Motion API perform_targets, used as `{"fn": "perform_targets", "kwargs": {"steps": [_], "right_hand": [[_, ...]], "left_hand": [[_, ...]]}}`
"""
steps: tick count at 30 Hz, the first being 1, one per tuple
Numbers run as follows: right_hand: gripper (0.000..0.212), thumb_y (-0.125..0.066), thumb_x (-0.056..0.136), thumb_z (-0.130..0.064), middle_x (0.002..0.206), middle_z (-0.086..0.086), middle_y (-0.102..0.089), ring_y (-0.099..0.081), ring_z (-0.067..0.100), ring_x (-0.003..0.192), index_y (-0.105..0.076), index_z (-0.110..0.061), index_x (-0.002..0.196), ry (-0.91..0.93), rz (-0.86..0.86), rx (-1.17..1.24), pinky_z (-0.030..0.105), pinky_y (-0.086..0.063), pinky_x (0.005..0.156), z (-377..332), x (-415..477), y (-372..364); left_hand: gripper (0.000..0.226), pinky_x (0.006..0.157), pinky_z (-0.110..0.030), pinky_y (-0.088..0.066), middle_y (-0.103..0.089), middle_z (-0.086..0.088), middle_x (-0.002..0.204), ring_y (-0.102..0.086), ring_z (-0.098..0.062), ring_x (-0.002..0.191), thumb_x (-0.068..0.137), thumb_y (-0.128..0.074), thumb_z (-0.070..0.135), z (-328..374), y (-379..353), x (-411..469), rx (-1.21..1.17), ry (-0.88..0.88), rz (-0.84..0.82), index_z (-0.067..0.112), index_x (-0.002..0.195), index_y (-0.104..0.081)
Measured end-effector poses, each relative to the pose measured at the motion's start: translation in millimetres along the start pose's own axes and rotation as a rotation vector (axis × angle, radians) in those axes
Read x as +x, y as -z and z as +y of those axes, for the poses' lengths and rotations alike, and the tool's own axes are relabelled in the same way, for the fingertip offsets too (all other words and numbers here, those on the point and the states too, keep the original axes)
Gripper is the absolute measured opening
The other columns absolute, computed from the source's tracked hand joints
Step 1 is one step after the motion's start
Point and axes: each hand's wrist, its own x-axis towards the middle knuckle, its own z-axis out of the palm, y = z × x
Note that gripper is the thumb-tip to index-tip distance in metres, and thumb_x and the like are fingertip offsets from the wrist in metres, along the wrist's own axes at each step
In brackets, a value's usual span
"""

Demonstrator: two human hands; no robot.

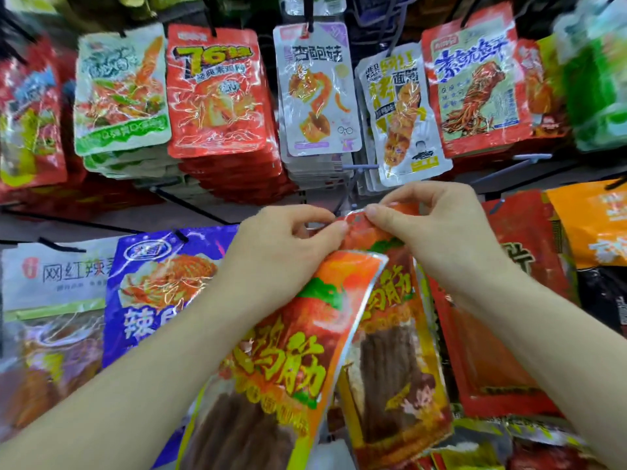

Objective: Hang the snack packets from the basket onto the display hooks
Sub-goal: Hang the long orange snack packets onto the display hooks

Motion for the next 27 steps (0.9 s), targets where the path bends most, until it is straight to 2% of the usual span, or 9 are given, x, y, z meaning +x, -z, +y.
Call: {"fn": "perform_targets", "kwargs": {"steps": [4, 7, 11, 14, 18, 20, 22, 24, 27], "right_hand": [[0.014, -0.079, 0.078, -0.021, 0.064, 0.001, -0.063, -0.056, 0.01, 0.059, -0.069, -0.018, 0.069, -0.037, 0.011, 0.049, 0.034, -0.054, 0.062, 1, 6, -3], [0.014, -0.078, 0.079, -0.021, 0.065, 0.004, -0.064, -0.058, 0.013, 0.059, -0.069, -0.016, 0.07, -0.087, 0.017, 0.093, 0.039, -0.056, 0.064, 2, 10, -6], [0.016, -0.079, 0.079, -0.021, 0.056, -0.006, -0.059, -0.056, 0.009, 0.055, -0.068, -0.015, 0.068, -0.114, 0.064, 0.091, 0.032, -0.052, 0.06, 7, 16, -10], [0.017, -0.079, 0.078, -0.023, 0.06, -0.005, -0.06, -0.057, 0.01, 0.058, -0.068, -0.016, 0.068, -0.127, 0.059, 0.075, 0.028, -0.05, 0.06, 10, 19, -14], [0.02, -0.079, 0.077, -0.025, 0.057, -0.007, -0.057, -0.054, 0.007, 0.056, -0.065, -0.019, 0.064, -0.091, 0.068, 0.01, 0.025, -0.046, 0.059, 7, 24, -15], [0.023, -0.079, 0.076, -0.026, 0.054, -0.009, -0.055, -0.051, 0.006, 0.054, -0.063, -0.021, 0.06, -0.083, 0.07, -0.025, 0.024, -0.042, 0.058, 6, 25, -16], [0.024, -0.079, 0.076, -0.026, 0.056, -0.008, -0.056, -0.054, 0.008, 0.058, -0.063, -0.022, 0.059, -0.084, 0.063, -0.043, 0.027, -0.046, 0.06, 7, 25, -16], [0.022, -0.079, 0.076, -0.026, 0.058, -0.007, -0.059, -0.057, 0.01, 0.061, -0.064, -0.021, 0.061, -0.089, 0.047, -0.054, 0.028, -0.049, 0.063, 6, 25, -16], [0.022, -0.078, 0.077, -0.026, 0.059, -0.006, -0.06, -0.055, 0.005, 0.056, -0.064, -0.02, 0.062, -0.107, 0.018, -0.049, 0.019, -0.044, 0.055, 4, 24, -13]], "left_hand": [[0.016, 0.057, -0.027, -0.038, -0.058, 0.008, 0.061, -0.048, -0.004, 0.054, 0.076, -0.076, 0.04, 7, -2, 12, -0.005, -0.02, 0.016, 0.028, 0.074, -0.065], [0.018, 0.057, -0.025, -0.038, -0.059, 0.01, 0.06, -0.05, -0.005, 0.055, 0.075, -0.079, 0.031, 12, -2, 19, -0.029, -0.019, 0.05, 0.025, 0.067, -0.063], [0.016, 0.069, -0.03, -0.052, -0.064, 0.01, 0.072, -0.06, -0.01, 0.067, 0.074, -0.08, 0.025, 13, -7, 25, -0.116, 0.002, 0.07, 0.027, 0.086, -0.069], [0.026, 0.073, -0.03, -0.05, -0.06, 0.014, 0.08, -0.058, -0.009, 0.074, 0.077, -0.076, 0.019, 10, -9, 25, -0.144, -0.051, 0.067, 0.03, 0.096, -0.063], [0.015, 0.07, -0.024, -0.047, -0.067, 0.014, 0.077, -0.061, -0.004, 0.071, 0.082, -0.07, 0.013, 9, -10, 25, -0.142, -0.103, 0.035, 0.026, 0.088, -0.069], [0.013, 0.074, -0.027, -0.052, -0.072, 0.009, 0.08, -0.066, -0.01, 0.076, 0.081, -0.069, 0.014, 9, -10, 25, -0.149, -0.081, 0.033, 0.026, 0.082, -0.074], [0.017, 0.07, -0.024, -0.051, -0.073, 0.0, 0.079, -0.066, -0.013, 0.073, 0.081, -0.069, 0.012, 10, -9, 25, -0.174, -0.043, 0.026, 0.026, 0.078, -0.076], [0.018, 0.064, -0.018, -0.049, -0.073, -0.006, 0.079, -0.061, -0.008, 0.066, 0.081, -0.07, 0.009, 12, -7, 24, -0.201, -0.018, 0.015, 0.026, 0.077, -0.076], [0.019, 0.059, -0.011, -0.046, -0.072, -0.001, 0.075, -0.058, -0.001, 0.061, 0.08, -0.071, 0.008, 14, -8, 24, -0.214, 0.012, 0.016, 0.026, 0.077, -0.076]]}}
